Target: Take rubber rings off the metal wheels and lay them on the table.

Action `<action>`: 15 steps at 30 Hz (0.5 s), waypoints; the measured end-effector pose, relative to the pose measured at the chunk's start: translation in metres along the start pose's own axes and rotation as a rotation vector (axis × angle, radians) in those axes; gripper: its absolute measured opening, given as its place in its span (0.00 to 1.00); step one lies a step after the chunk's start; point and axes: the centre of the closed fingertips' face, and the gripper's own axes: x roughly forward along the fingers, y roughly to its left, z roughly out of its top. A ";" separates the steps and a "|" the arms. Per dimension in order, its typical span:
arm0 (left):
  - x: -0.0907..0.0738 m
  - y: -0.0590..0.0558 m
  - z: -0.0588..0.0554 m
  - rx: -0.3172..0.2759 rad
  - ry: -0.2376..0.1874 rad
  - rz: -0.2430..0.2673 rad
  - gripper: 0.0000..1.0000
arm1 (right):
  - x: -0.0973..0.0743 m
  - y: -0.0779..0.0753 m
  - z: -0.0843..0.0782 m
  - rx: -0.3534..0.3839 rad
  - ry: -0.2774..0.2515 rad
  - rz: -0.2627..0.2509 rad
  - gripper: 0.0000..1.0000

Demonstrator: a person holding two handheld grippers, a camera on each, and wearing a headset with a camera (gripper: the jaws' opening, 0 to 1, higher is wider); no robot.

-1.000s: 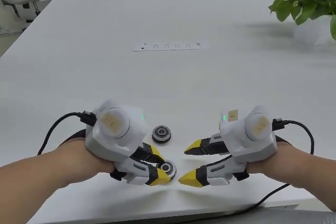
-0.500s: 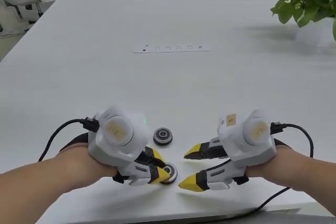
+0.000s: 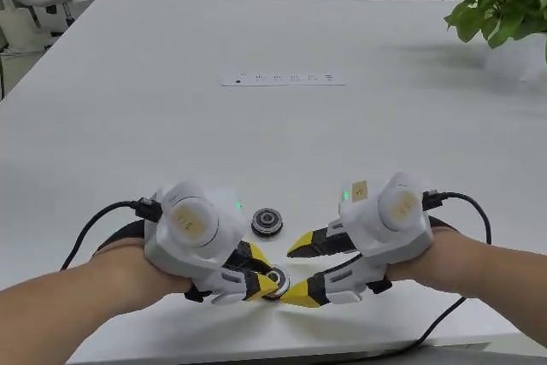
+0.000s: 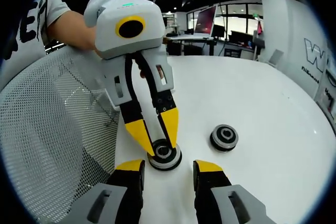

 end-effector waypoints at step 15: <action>0.000 0.000 0.000 -0.003 -0.014 0.007 0.08 | 0.012 0.005 -0.001 -0.043 0.028 0.018 0.27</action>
